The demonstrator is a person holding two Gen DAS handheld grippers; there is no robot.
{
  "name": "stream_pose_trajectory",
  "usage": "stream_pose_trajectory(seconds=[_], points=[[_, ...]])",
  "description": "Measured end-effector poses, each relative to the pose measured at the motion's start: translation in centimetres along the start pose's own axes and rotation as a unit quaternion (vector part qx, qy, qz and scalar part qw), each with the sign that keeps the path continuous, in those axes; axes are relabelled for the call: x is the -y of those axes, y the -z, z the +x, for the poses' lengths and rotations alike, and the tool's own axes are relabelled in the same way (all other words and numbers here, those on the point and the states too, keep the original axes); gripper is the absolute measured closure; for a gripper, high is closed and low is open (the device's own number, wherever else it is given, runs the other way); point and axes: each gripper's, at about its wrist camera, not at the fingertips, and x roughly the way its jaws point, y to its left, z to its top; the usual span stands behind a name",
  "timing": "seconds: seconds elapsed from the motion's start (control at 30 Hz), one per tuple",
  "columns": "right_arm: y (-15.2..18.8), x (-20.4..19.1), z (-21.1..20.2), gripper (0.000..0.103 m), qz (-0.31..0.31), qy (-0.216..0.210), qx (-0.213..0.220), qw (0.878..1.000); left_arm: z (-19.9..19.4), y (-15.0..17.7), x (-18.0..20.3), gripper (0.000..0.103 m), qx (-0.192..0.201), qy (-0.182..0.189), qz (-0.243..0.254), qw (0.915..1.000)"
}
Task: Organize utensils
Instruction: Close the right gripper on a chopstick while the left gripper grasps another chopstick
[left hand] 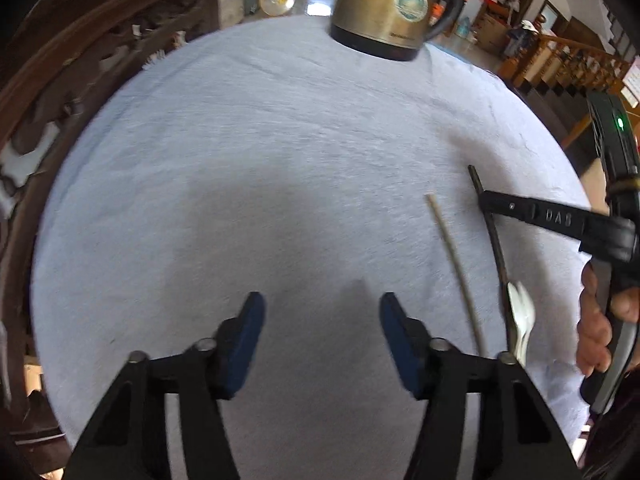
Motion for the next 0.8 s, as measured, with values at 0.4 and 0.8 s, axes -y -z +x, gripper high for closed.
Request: stream_pose_trajectory(seconds=[0.4,0.8], points=[[0.7,3.0,-1.1,0.097,0.014,-0.002,0.003,1.0,3.7,-4.0,5.8,0.048,-0.027,0.031,0.032,0.9986],[2.1,4.6,-2.4,0.096,0.022,-0.006,0.006,1.0,5.3,-5.7,8.9,0.095,-0.01,0.01,0.076,0.997]])
